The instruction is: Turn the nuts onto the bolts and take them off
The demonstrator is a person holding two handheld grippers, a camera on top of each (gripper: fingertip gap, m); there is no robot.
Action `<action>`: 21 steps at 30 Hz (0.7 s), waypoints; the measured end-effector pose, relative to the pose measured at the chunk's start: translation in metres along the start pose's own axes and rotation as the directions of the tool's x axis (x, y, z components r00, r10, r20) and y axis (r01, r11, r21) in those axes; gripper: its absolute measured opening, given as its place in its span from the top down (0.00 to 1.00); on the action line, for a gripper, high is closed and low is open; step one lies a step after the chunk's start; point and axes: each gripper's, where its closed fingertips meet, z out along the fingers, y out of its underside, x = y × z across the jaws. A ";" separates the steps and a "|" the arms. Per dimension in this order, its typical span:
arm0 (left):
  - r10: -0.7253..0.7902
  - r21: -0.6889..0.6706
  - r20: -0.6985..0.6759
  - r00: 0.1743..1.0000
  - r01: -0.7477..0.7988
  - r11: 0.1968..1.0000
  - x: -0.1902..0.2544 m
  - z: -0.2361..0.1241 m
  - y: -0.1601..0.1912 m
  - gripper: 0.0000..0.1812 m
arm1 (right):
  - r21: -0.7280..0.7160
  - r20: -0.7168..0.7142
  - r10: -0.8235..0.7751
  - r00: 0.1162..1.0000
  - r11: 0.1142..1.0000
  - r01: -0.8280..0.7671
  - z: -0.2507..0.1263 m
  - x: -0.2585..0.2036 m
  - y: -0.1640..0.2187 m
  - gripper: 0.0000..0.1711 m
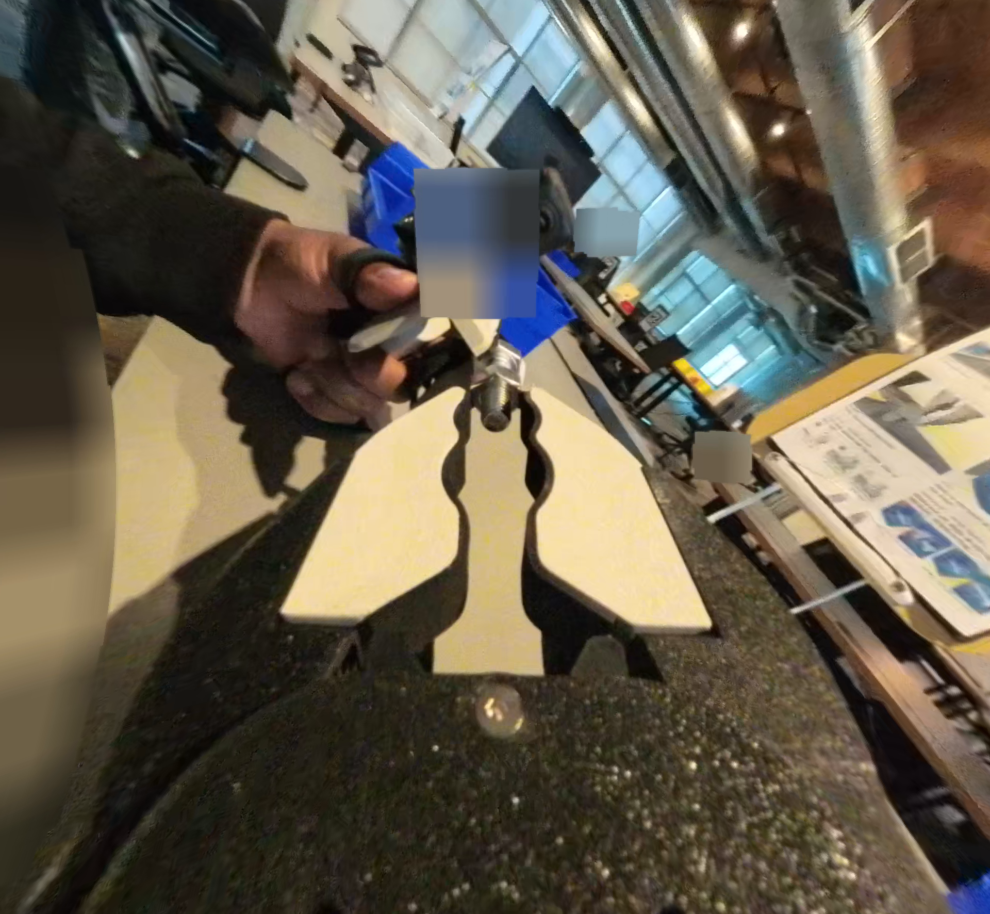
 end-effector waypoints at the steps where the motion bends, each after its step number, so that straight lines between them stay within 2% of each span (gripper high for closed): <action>1: -0.001 0.010 0.001 1.000 0.001 1.000 0.000 -0.001 -0.001 0.91 | 0.002 -0.007 0.012 1.000 1.000 -0.012 0.001 0.000 0.000 0.88; 4: 0.135 -0.008 0.061 0.989 -0.135 0.991 0.000 0.000 -0.004 0.91 | 0.049 0.062 0.230 0.971 0.971 -0.233 0.000 0.003 -0.005 0.81; 8: 0.248 -0.022 0.101 0.964 -0.247 0.969 0.003 0.001 -0.007 0.91 | 0.071 0.152 0.472 0.869 0.871 -0.486 -0.002 0.009 -0.006 0.78; 13: 0.362 -0.039 0.128 0.923 -0.360 0.932 0.007 0.003 -0.010 0.91 | 0.063 0.271 0.628 0.729 0.745 -0.665 -0.002 0.007 -0.010 0.79; 15: 0.385 -0.051 0.131 0.913 -0.382 0.923 0.008 0.004 -0.009 0.91 | 0.048 0.289 0.644 0.709 0.729 -0.682 -0.001 0.005 -0.009 0.82; 17: 0.389 -0.066 0.142 0.910 -0.384 0.921 0.006 0.004 -0.008 0.91 | 0.041 0.294 0.614 0.733 0.758 -0.652 -0.002 0.002 -0.010 0.90; 19: 0.343 -0.060 0.127 0.931 -0.338 0.939 0.005 0.003 -0.006 0.91 | 0.045 0.243 0.532 0.811 0.829 -0.557 -0.001 0.001 -0.007 0.90; 21: 0.249 -0.041 0.091 0.964 -0.246 0.968 0.004 0.003 -0.005 0.91 | 0.057 0.166 0.385 0.908 0.915 -0.399 -0.001 0.001 -0.005 0.90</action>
